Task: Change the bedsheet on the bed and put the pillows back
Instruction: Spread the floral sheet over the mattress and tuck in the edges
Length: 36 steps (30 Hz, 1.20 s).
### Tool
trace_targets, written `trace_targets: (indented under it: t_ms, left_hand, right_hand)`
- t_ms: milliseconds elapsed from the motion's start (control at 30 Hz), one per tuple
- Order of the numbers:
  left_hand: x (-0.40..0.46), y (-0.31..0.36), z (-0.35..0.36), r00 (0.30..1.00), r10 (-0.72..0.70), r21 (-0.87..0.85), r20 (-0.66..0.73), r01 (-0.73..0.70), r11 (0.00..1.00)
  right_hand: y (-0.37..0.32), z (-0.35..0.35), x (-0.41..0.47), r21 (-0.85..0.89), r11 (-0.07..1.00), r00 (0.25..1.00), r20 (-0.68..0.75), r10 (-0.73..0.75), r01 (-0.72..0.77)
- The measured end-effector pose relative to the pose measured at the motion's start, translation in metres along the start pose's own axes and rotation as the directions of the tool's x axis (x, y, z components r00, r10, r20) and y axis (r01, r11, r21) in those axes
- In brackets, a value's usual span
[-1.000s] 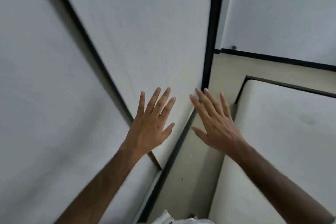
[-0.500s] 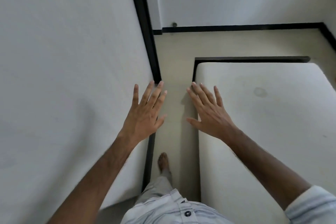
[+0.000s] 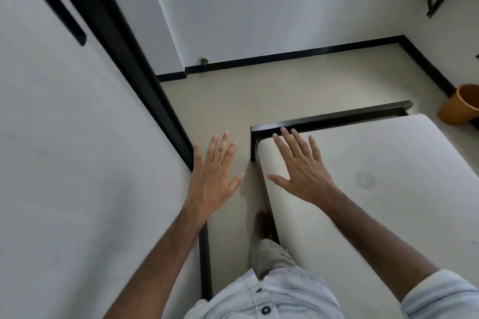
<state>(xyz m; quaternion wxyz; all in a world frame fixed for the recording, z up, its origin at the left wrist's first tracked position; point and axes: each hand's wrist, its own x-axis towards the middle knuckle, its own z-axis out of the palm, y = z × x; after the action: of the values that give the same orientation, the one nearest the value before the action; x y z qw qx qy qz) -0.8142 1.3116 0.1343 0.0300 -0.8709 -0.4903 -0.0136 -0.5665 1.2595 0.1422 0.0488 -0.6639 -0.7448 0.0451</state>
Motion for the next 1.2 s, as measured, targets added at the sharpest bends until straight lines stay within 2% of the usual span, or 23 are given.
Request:
trace_targets:
  t_ms: [167,233,433,533,700,833,1033,1200]
  left_hand:
    - [0.121,-0.038,0.008,0.995,0.069,0.039,0.073,-0.072,0.997]
    - [0.161,-0.051,0.008,0.994,0.097,0.052,0.048,-0.099,0.994]
    - [0.291,-0.095,0.011,0.995,0.068,0.012,0.078,-0.070,0.998]
    - [0.360,-0.118,0.021,0.993,0.099,0.010,0.067,-0.099,0.995]
    - [0.490,-0.158,0.033,0.985,0.147,-0.034,0.088,-0.145,0.989]
    - [0.590,-0.185,0.033,0.970,0.237,-0.055,0.060,-0.234,0.971]
    - [0.716,-0.177,0.043,0.882,0.463,-0.034,0.090,-0.462,0.886]
    - [0.839,-0.132,0.062,0.781,0.619,-0.028,0.080,-0.619,0.785]
  right_hand:
    - [0.054,0.007,0.120,0.038,0.998,0.998,0.054,0.044,-0.046]
    - [0.073,0.005,0.160,0.061,0.997,0.998,0.054,0.041,-0.044]
    - [0.126,-0.004,0.281,0.091,0.995,0.991,0.125,0.039,-0.051]
    - [0.150,0.001,0.340,0.053,0.996,0.992,0.107,0.060,-0.065]
    - [0.185,0.012,0.436,-0.010,0.985,0.979,0.117,0.169,-0.169]
    - [0.204,0.013,0.511,0.019,0.967,0.961,0.120,0.249,-0.253]
    - [0.258,0.001,0.594,0.058,0.917,0.918,0.065,0.391,-0.395]
    - [0.342,0.003,0.637,0.082,0.843,0.847,0.035,0.531,-0.532]
